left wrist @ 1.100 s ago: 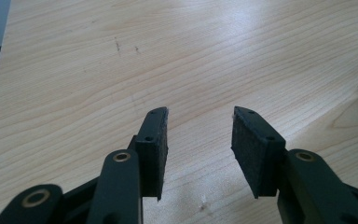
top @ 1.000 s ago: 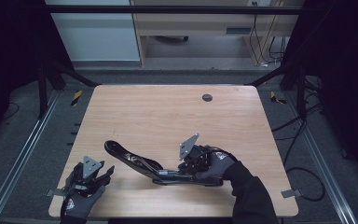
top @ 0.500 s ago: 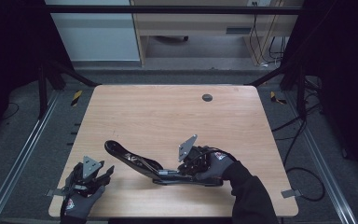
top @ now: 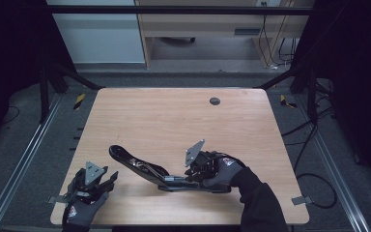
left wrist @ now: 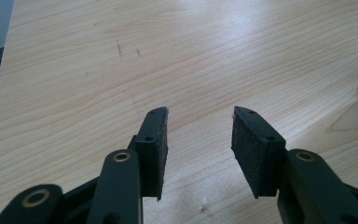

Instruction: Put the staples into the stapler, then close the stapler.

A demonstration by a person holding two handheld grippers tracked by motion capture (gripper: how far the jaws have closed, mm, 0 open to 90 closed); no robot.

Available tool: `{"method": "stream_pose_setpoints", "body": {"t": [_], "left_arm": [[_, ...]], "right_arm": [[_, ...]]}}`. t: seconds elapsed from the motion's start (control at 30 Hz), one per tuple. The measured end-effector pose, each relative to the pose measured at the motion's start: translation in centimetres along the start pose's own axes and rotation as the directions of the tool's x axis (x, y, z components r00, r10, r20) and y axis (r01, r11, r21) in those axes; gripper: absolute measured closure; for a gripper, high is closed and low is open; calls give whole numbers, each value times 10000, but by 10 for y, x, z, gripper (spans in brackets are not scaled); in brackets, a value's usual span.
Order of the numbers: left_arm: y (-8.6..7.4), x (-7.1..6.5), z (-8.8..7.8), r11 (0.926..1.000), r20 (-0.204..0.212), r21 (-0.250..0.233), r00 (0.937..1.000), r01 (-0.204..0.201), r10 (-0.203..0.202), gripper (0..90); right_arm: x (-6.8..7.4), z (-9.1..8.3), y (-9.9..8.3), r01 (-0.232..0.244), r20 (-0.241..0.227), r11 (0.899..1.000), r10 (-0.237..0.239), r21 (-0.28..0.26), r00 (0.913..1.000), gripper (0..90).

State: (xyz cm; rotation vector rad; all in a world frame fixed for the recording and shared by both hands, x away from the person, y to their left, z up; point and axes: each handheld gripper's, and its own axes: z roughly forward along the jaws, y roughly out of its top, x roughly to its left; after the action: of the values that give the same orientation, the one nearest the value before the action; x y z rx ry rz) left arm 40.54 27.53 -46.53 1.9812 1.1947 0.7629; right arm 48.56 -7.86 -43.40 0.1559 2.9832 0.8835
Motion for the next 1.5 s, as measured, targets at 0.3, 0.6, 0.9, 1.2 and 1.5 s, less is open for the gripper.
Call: {"method": "stream_pose_setpoints", "body": {"t": [0.3, 0.6, 0.9, 1.2, 1.5], "left_arm": [[1, -1, -2, 9999, 73, -147, 10000, 61, -60, 547], [3, -4, -5, 9988, 282, -439, 9994, 211, -199, 535], [5, -5, -10, 9968, 523, -774, 9985, 224, -184, 521], [8, -6, -13, 9940, 635, -1045, 9976, 336, -270, 487], [11, -6, -20, 9863, 1158, -1475, 9917, 734, -565, 466]], "right_arm": [[1, -13, -1, -302, 467, 9982, 326, -518, 9984, 733], [-1, -25, -6, -1596, 1671, 9757, 1841, -1499, 9686, 724], [-1, -35, -25, -3155, 2889, 9272, 3642, -2019, 8854, 707], [2, -48, -58, -4293, 3887, 8444, 5305, -3204, 7533, 655], [11, -57, -91, -4960, 3978, 7588, 6468, -4222, 6507, 594]]}}
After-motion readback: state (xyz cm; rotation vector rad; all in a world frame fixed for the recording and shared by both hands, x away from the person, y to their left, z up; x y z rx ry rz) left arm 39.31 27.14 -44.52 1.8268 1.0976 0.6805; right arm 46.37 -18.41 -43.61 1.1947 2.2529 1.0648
